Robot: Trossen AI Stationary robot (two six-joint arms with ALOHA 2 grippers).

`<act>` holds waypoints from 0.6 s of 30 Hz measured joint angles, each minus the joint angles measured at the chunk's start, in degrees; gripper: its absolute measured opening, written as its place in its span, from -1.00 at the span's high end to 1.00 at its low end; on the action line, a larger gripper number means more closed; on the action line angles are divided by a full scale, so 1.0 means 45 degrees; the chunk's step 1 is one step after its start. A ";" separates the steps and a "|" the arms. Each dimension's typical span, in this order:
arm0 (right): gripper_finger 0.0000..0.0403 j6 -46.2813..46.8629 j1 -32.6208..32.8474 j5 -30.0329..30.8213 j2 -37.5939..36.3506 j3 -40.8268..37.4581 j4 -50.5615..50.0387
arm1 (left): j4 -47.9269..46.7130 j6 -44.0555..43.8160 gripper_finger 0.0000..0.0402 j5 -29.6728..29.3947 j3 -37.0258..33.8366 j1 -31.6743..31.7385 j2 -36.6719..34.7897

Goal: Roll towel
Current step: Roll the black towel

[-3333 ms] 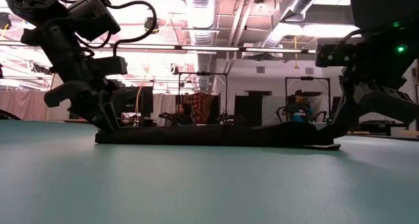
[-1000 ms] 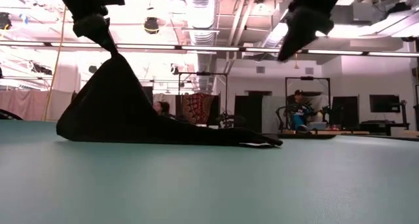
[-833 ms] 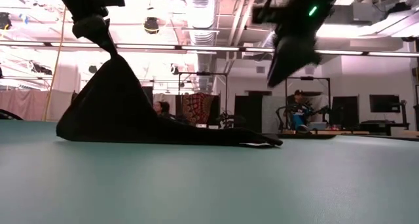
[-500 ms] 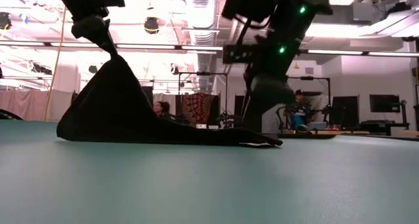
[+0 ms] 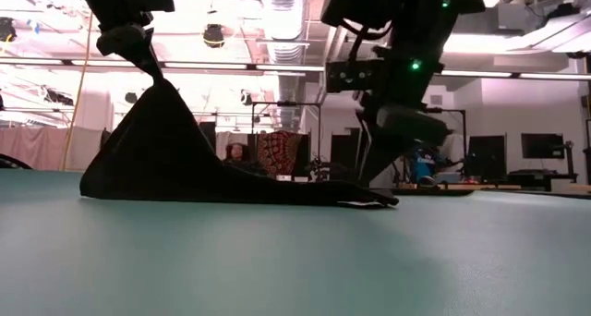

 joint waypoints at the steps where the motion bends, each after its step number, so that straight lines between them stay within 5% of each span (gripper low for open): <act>1: 0.19 0.0096 0.0038 0.0000 0.0011 -0.0015 -0.0091 | 0.0000 0.0000 1.00 0.0001 0.0000 0.0000 0.0000; 18: 0.20 0.1134 -0.0270 0.0405 -0.0172 -0.2135 0.1212 | 0.0019 0.0124 1.00 0.0001 -0.0005 0.0004 0.0000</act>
